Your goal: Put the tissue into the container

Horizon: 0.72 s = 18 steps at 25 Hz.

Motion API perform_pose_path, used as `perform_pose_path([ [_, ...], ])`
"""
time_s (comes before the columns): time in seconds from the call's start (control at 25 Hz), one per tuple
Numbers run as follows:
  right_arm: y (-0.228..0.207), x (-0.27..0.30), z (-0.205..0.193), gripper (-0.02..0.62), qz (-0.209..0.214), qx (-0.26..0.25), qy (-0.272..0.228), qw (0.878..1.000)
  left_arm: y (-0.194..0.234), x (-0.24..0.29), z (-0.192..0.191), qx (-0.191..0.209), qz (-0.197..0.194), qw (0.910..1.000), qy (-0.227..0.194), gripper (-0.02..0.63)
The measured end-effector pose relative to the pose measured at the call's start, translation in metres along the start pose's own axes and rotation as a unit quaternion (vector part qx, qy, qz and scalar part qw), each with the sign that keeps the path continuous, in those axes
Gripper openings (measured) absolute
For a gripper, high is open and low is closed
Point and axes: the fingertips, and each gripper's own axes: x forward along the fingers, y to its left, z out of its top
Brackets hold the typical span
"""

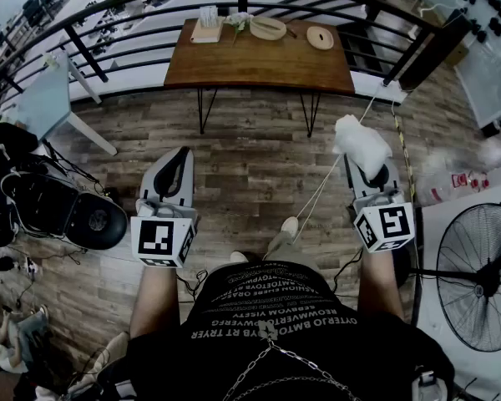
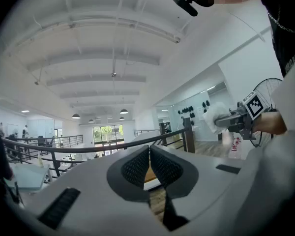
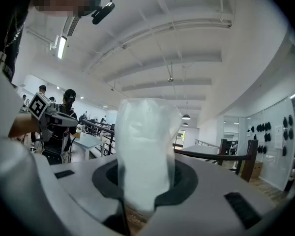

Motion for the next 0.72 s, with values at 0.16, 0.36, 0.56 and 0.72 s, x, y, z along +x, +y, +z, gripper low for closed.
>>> perform_pose_path([
  [0.16, -0.001, -0.005, -0.001, 0.117, 0.006, -0.001, 0.002, 1.000, -0.016, 0.001, 0.000, 0.003, -0.006, 1.0000, 0.003, 0.031],
  [0.36, 0.001, -0.004, -0.002, 0.118, 0.009, 0.014, -0.002, 1.000, -0.019, 0.000, -0.006, 0.002, -0.014, 0.9998, 0.011, 0.031],
  [0.56, 0.004, 0.001, 0.004, 0.117, 0.008, 0.008, -0.006, 1.000, -0.011, 0.004, -0.010, -0.003, -0.019, 0.9998, 0.011, 0.031],
  [0.72, 0.008, 0.002, 0.005, 0.117, -0.002, 0.006, -0.004, 1.000, -0.004, 0.003, -0.017, -0.007, -0.027, 0.9996, 0.009, 0.031],
])
